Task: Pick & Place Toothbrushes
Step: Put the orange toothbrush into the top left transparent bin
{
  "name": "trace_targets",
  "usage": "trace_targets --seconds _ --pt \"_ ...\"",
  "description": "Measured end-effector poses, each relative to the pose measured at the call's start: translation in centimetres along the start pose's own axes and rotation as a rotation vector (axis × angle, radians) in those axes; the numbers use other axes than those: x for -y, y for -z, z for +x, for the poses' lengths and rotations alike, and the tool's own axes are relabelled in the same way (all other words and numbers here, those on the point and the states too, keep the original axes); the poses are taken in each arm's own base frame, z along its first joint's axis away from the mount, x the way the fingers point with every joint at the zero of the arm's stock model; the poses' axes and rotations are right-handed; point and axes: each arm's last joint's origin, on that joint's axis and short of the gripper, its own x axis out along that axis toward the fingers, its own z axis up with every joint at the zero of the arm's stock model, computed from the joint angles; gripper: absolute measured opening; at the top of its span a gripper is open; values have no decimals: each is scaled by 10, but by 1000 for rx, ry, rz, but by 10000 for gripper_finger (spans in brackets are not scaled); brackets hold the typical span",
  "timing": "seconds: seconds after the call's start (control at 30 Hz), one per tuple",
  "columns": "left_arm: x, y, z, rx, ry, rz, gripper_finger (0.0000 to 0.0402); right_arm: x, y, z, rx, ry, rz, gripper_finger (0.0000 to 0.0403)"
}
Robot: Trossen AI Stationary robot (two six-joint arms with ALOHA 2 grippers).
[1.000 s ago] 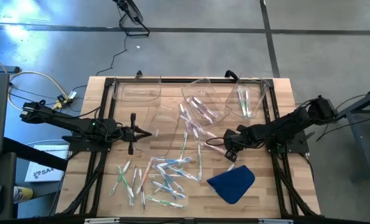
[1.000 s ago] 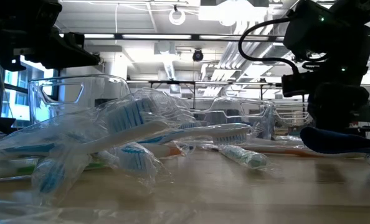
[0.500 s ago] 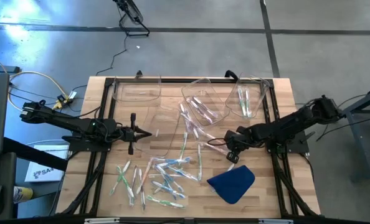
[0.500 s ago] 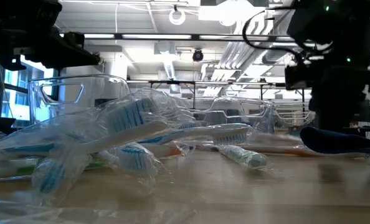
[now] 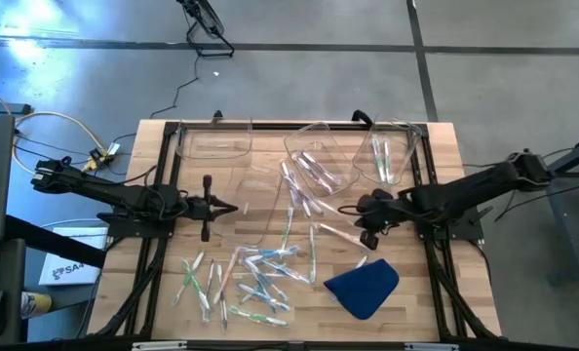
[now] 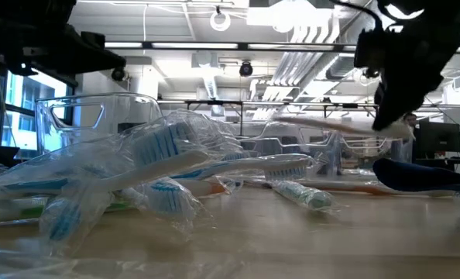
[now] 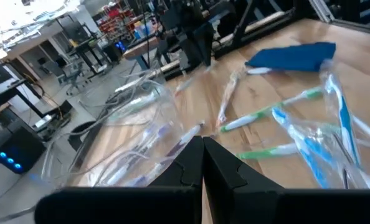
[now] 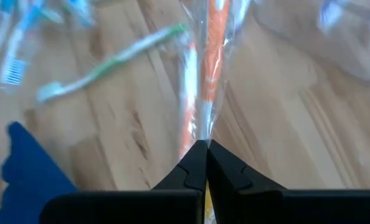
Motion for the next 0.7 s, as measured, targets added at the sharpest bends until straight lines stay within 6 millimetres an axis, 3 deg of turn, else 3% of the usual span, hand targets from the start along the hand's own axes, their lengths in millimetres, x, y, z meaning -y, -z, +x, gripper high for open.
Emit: trace_targets --seconds 0.23,0.43,0.7 --pt "-3 -7 0 74 -32 -20 0 -10 -17 -16 117 -73 -70 3" --pt "-10 -20 -3 210 -92 -58 0 -21 -37 -23 344 -116 -185 3" --pt "-19 -31 -7 305 -228 -207 1 -29 -57 -30 615 -37 -332 3"
